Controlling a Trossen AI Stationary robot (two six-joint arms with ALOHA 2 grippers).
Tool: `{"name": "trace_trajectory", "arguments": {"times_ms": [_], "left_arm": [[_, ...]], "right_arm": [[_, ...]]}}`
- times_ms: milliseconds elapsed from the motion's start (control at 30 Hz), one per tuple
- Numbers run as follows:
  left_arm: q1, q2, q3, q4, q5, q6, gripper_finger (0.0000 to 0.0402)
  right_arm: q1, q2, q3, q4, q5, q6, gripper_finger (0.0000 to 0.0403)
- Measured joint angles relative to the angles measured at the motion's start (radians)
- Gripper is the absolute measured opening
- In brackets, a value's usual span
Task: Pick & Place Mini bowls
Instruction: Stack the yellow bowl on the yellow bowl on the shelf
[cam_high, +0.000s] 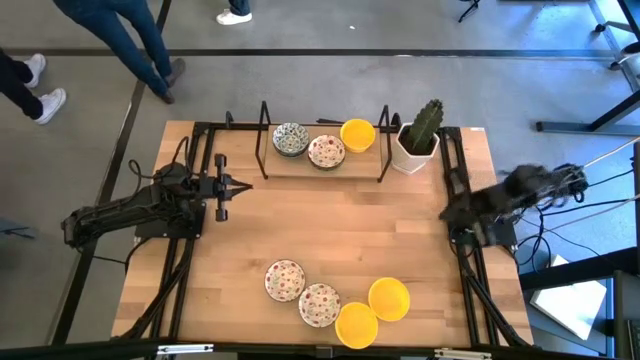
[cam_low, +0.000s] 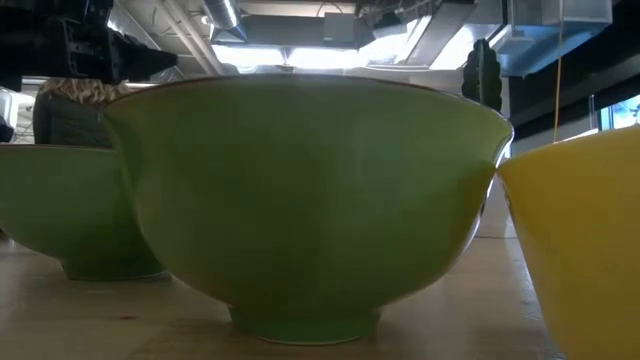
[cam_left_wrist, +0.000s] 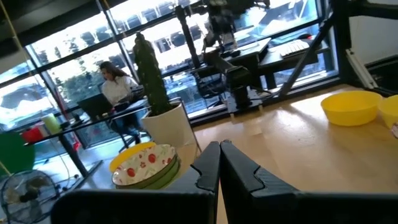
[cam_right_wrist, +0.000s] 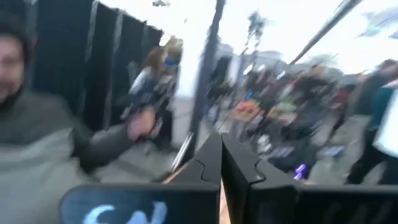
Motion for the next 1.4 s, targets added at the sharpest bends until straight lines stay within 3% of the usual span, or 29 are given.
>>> {"name": "trace_trajectory", "arguments": {"times_ms": [433,667,1000,1400], "left_arm": [[0.000,0.000,0.000,0.003,-0.006,0.000,0.0006],[0.000,-0.017,0.040,-0.075,-0.008,-0.021,0.0005],[0.000,-0.155,0.048,-0.168,-0.023,-0.016,0.0002],[-0.001,-0.153,0.011,-0.127,0.101,-0.003,0.0002]], "right_arm": [[0.000,-0.003,-0.377,0.365,-0.022,-0.020,0.0004],[-0.002,-0.051,-0.378,0.331,0.032,0.035,0.0004],[-0.013,-0.122,-0.378,0.197,0.050,0.034,0.0004],[-0.040,-0.129,-0.397,0.186,0.042,0.093,0.0004]]}}
